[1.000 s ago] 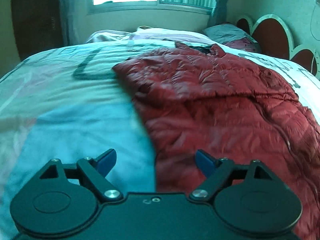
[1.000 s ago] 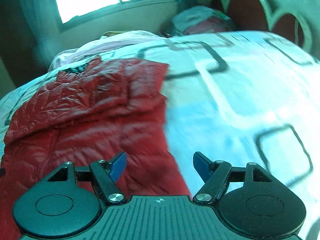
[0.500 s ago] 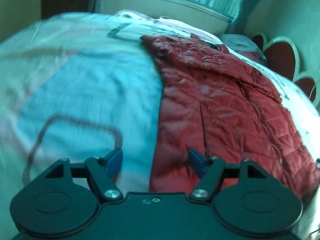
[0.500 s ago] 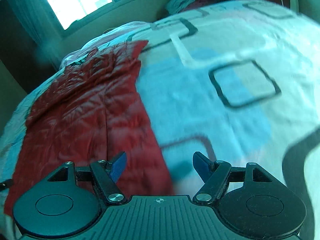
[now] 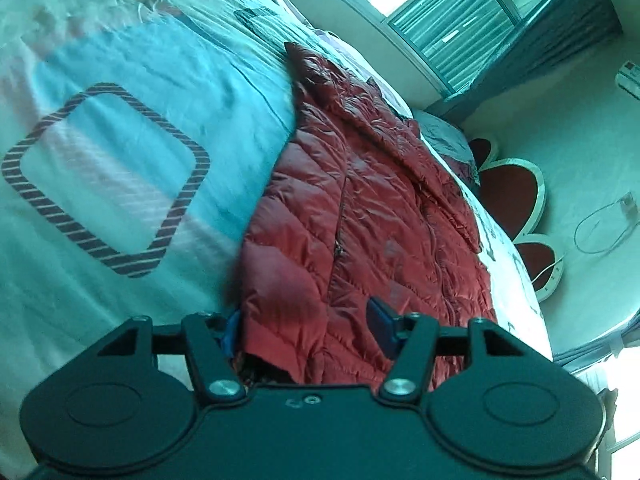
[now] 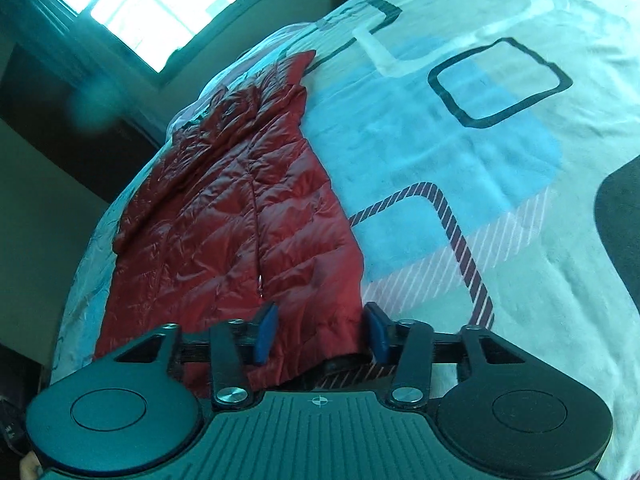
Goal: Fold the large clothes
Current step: 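Move both tools to the jacket's side edge and grasp it, then lift the jacket side edge with both tools and fold it over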
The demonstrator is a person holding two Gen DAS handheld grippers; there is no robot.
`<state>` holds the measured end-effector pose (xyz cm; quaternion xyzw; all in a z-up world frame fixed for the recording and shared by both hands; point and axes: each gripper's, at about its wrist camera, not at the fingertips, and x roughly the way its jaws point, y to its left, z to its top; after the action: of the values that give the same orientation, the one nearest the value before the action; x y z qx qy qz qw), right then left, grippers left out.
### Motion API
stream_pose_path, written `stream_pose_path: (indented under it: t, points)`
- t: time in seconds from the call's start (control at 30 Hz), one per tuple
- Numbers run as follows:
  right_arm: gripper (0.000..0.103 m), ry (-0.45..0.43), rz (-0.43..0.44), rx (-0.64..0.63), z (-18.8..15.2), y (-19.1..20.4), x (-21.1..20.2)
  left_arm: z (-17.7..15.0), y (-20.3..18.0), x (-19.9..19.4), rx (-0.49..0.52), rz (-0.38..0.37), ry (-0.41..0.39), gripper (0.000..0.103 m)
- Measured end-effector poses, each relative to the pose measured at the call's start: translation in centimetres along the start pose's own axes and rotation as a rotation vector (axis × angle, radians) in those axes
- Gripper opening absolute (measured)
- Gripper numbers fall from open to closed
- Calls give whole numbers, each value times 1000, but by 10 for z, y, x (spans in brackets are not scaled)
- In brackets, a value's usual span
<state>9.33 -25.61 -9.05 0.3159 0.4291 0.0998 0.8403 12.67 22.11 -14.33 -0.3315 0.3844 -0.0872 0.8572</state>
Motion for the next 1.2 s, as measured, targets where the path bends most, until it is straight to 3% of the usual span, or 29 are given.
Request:
stream_pose_path:
  t: [0.13, 0.33, 0.37, 0.4, 0.43, 0.5, 0.6, 0.67, 0.77, 0.83, 0.9, 0.97, 1.03, 1.13, 1.2]
  points:
    - [45, 12, 54, 19, 7, -7, 7, 8, 4, 9, -50, -26, 14, 46]
    - [45, 10, 84, 37, 17, -15, 14, 11, 4, 15, -31, -33, 23, 40]
    - [45, 20, 97, 24, 16, -13, 14, 10, 4, 14, -29, -36, 17, 33]
    - [38, 30, 109, 9, 14, -11, 14, 8, 5, 13, -28, -42, 13, 9]
    - [12, 47, 122, -5, 12, -9, 15, 7, 6, 10, -30, -48, 6, 11]
    - [11, 37, 116, -32, 6, -6, 8, 4, 7, 4, -28, -50, -23, 11]
    - [11, 34, 125, -22, 3, -8, 8, 5, 12, 11, -25, -5, 4, 13]
    - [11, 49, 95, -10, 5, -11, 16, 6, 19, 17, -55, -34, 11, 13]
    - [11, 43, 125, 24, 6, -16, 20, 6, 18, 14, -54, -43, -15, 9]
    - [5, 5, 156, 19, 4, -17, 10, 2, 14, 4, -43, -66, -56, 8]
    - [5, -22, 175, 6, 2, -17, -1, -1, 10, 4, -14, -12, -41, 8]
    - [5, 24, 143, -25, 0, -18, 6, -2, 10, 12, 13, 34, -9, 8]
    - [5, 54, 138, -8, 0, -20, 17, 2, 10, 11, -18, 23, -19, 7]
    - [5, -1, 193, 48, 10, -19, 8, 12, 3, -1, -33, -24, -71, 7]
    - [5, -35, 218, 15, 20, -9, -3, 22, -5, -10, -31, -58, -113, 7]
